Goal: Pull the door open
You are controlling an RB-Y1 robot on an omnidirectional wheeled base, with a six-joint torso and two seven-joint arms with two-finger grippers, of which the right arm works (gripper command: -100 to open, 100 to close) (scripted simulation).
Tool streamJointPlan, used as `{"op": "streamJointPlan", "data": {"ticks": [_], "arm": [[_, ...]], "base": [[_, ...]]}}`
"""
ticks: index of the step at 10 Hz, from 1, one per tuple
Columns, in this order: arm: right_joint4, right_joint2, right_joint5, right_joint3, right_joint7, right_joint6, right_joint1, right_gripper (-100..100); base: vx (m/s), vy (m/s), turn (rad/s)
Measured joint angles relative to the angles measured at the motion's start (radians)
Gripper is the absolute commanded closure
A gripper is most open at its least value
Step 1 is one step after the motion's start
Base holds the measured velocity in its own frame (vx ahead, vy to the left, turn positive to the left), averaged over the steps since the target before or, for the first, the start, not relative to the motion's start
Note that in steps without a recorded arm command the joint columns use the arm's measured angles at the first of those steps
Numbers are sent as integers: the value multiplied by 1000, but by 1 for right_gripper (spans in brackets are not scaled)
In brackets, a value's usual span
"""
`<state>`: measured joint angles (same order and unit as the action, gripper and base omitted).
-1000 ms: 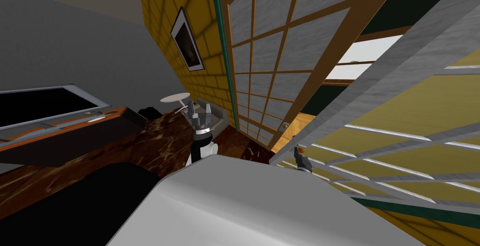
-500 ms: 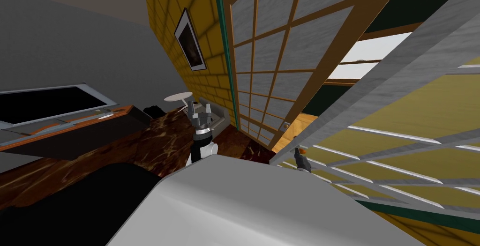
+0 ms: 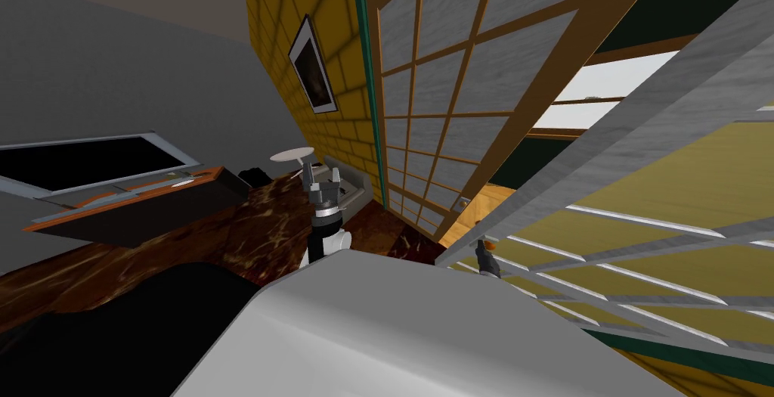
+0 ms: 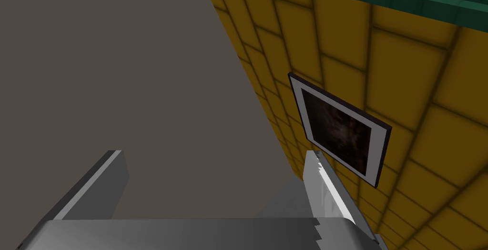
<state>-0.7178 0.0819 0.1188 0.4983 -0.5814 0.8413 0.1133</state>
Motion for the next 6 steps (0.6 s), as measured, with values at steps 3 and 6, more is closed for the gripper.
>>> {"op": "streamJointPlan", "data": {"ticks": [3, 6], "arm": [[-65, -12, -10, -21, 75, -28, 31, 100], [-73, -9, -25, -36, 155, -22, 38, 100]], "base": [[-28, -8, 58], [-32, -10, 59]]}}
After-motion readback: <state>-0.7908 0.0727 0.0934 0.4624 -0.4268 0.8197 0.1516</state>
